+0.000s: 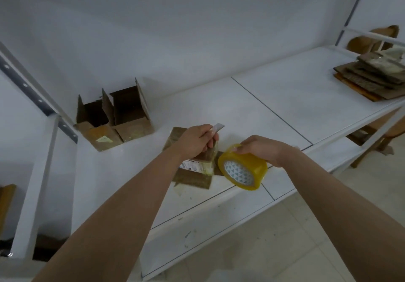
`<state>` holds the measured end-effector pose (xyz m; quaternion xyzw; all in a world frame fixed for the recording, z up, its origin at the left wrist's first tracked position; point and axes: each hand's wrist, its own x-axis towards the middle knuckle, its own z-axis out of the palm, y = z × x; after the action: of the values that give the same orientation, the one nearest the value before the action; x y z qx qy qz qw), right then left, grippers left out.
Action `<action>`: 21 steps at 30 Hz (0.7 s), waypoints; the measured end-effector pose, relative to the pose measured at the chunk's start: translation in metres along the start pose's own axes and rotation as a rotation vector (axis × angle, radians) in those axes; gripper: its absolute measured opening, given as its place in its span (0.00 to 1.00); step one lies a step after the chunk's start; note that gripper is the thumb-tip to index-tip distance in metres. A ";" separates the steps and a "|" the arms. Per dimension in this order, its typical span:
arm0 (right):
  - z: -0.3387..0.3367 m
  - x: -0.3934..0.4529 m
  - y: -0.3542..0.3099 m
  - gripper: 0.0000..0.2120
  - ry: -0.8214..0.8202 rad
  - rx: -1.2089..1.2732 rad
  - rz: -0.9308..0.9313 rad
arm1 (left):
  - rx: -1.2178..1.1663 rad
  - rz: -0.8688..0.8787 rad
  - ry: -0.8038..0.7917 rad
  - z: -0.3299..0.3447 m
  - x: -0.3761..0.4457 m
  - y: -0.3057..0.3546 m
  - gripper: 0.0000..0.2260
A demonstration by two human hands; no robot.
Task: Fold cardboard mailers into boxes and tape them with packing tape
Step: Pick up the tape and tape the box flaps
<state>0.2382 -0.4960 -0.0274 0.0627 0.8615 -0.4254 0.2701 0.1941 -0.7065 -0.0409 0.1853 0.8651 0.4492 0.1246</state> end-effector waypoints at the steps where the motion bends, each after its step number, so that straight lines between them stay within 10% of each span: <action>1: -0.002 0.001 0.000 0.13 0.067 -0.112 -0.014 | 0.001 0.011 0.006 0.001 0.001 -0.001 0.14; 9: -0.005 0.013 -0.007 0.17 0.103 -0.606 0.050 | -0.006 -0.007 -0.069 0.000 -0.001 0.006 0.14; 21: -0.005 0.007 0.000 0.09 0.268 -0.355 -0.042 | 0.965 -0.027 -0.276 0.018 0.015 0.042 0.12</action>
<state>0.2306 -0.4929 -0.0286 0.0522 0.9522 -0.2606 0.1508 0.1964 -0.6650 -0.0173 0.2681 0.9521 -0.0324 0.1437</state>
